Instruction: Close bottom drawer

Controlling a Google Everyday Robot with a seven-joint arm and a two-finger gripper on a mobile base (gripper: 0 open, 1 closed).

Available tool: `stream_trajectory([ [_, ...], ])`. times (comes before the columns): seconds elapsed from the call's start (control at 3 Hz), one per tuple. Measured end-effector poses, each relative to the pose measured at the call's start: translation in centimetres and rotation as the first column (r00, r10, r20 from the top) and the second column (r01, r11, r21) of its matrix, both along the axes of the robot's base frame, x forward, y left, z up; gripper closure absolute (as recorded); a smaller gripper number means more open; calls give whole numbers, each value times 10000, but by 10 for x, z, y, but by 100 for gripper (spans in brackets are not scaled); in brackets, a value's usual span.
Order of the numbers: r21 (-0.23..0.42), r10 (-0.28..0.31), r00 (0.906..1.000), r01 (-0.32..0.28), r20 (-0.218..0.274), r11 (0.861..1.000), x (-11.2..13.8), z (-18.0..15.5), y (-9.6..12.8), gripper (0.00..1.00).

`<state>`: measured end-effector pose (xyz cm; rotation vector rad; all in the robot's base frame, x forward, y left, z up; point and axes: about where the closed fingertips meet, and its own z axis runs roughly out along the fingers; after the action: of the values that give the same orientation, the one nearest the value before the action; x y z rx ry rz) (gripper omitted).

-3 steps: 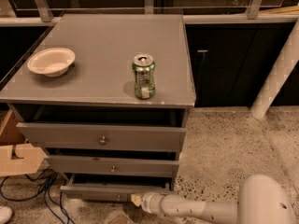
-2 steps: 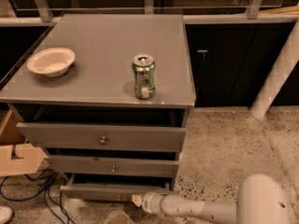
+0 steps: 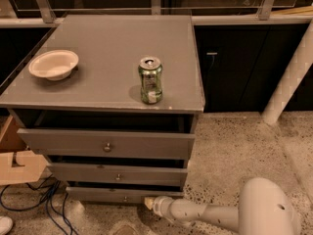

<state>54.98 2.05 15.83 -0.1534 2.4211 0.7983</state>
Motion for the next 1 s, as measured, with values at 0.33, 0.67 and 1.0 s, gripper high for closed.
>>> stream_trajectory([
  [0.33,104,35,10000,-35,48,9999,5,-2,1,100],
  [0.67,176,172,9997,-175,158,9997,6,0,7,100],
  [1.0,176,172,9997,-174,158,9997,6,0,7,100],
])
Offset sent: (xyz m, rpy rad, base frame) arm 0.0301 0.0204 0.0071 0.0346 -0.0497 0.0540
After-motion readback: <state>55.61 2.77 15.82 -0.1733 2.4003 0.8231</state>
